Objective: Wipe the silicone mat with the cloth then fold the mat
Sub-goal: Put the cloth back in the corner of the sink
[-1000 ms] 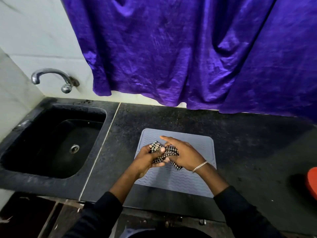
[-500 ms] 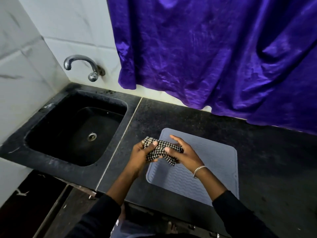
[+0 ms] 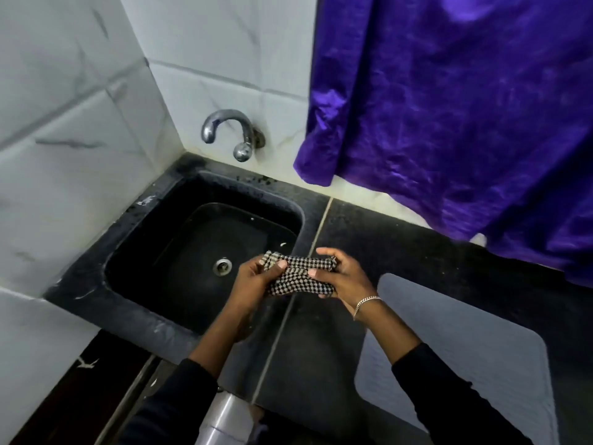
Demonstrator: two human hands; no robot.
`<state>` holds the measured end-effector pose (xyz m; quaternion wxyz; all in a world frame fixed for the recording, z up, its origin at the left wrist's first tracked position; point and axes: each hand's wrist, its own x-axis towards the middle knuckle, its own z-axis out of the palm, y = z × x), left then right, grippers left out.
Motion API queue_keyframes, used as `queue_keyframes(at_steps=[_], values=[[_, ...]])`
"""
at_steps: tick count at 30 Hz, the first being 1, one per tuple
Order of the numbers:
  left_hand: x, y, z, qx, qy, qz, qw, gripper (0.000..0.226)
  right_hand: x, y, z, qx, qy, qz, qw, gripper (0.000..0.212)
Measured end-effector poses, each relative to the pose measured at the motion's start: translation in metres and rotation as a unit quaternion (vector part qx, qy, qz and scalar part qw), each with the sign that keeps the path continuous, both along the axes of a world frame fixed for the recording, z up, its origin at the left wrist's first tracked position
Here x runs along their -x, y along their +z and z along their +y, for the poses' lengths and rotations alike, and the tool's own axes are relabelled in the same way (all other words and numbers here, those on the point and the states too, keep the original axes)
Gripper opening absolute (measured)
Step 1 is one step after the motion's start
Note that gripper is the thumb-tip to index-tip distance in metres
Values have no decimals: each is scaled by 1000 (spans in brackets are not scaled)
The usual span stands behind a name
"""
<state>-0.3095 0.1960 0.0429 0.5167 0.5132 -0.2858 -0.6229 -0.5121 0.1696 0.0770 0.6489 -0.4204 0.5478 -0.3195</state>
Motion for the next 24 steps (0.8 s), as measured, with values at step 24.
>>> queue_keyframes(at_steps=[24], values=[[-263,-18,-151,-4,43,-341,939,54,-280,-37,-188,184,104,249,945,52]])
